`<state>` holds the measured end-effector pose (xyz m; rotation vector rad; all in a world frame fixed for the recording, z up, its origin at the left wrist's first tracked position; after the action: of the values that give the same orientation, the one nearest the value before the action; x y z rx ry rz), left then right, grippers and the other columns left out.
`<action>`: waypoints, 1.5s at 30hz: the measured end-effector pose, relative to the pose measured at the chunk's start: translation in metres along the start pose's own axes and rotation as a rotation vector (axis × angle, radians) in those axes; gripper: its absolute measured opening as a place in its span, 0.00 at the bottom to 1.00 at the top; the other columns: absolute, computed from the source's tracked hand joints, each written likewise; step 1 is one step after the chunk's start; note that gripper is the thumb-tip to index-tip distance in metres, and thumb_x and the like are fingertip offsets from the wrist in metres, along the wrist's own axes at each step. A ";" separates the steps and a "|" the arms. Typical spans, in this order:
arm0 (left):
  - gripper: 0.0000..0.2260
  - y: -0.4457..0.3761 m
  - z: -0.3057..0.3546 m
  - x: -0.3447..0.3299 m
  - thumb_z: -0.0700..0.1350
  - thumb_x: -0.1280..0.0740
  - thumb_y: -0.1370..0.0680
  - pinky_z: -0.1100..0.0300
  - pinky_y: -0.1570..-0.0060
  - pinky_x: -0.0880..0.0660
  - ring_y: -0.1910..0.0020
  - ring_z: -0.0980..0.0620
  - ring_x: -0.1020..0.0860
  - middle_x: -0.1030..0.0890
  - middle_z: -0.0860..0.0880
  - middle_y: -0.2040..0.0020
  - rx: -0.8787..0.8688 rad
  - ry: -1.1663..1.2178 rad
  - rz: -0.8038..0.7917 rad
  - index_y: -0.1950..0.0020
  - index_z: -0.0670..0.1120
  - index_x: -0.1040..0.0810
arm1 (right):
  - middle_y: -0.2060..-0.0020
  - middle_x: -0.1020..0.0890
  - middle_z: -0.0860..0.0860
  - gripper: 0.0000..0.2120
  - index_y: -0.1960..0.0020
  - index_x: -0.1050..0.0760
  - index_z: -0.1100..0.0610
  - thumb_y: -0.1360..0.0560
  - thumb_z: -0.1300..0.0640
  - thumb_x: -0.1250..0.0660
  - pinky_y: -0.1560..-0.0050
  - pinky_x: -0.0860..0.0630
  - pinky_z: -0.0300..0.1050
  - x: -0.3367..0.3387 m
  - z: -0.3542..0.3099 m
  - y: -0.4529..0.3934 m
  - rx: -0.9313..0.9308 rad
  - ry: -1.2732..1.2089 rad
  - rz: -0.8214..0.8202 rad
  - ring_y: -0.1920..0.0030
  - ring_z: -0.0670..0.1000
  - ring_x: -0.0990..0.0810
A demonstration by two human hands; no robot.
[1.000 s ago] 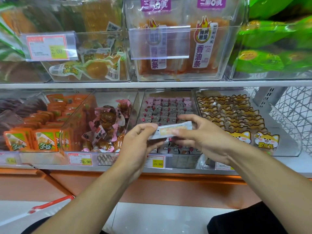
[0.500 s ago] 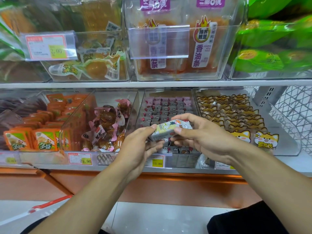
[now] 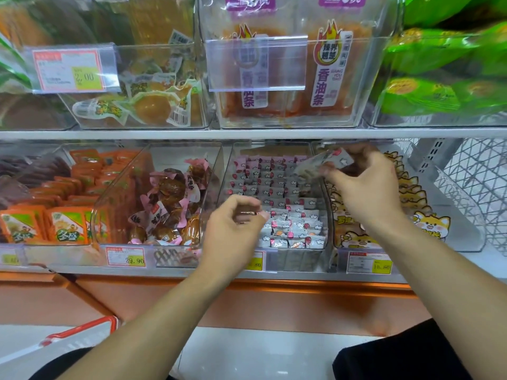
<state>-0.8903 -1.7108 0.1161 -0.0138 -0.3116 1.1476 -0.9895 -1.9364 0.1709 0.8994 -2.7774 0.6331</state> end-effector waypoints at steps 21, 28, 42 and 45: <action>0.16 0.002 -0.001 -0.049 0.56 0.30 0.22 0.65 0.37 0.39 0.34 0.57 0.32 0.25 0.56 0.36 -0.324 -0.631 -0.270 0.37 0.53 0.24 | 0.40 0.18 0.55 0.14 0.36 0.21 0.52 0.21 0.58 0.33 0.44 0.19 0.53 -0.075 0.018 -0.032 0.040 1.257 -0.536 0.47 0.58 0.18; 0.14 0.002 -0.002 -0.053 0.55 0.30 0.22 0.65 0.36 0.39 0.34 0.59 0.33 0.25 0.56 0.35 -0.336 -0.623 -0.278 0.39 0.54 0.23 | 0.35 0.21 0.54 0.20 0.32 0.24 0.50 0.22 0.62 0.32 0.43 0.21 0.53 -0.089 0.022 -0.054 0.069 1.294 -0.432 0.38 0.58 0.21; 0.14 0.000 -0.003 -0.041 0.56 0.30 0.22 0.62 0.33 0.37 0.33 0.59 0.33 0.25 0.57 0.36 -0.320 -0.585 -0.262 0.39 0.53 0.22 | 0.40 0.18 0.54 0.10 0.41 0.19 0.52 0.21 0.59 0.32 0.46 0.23 0.51 -0.091 0.025 -0.058 0.046 1.186 -0.339 0.45 0.57 0.18; 0.14 0.000 -0.002 -0.038 0.57 0.31 0.22 0.63 0.33 0.38 0.33 0.60 0.34 0.25 0.58 0.36 -0.314 -0.579 -0.259 0.39 0.54 0.22 | 0.50 0.17 0.52 0.05 0.49 0.22 0.50 0.20 0.60 0.34 0.55 0.22 0.49 -0.074 0.017 -0.053 0.064 0.974 -0.185 0.56 0.55 0.20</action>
<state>-0.9041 -1.7447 0.1057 0.0819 -0.9782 0.8171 -0.8989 -1.9446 0.1539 0.6014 -1.7950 0.8370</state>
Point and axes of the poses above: each hand's wrist, its own y-axis away from the middle knuckle, its own x-axis out of the back of the hand, z = x × y, the point moved 6 cm from there along -y, towards the middle knuckle
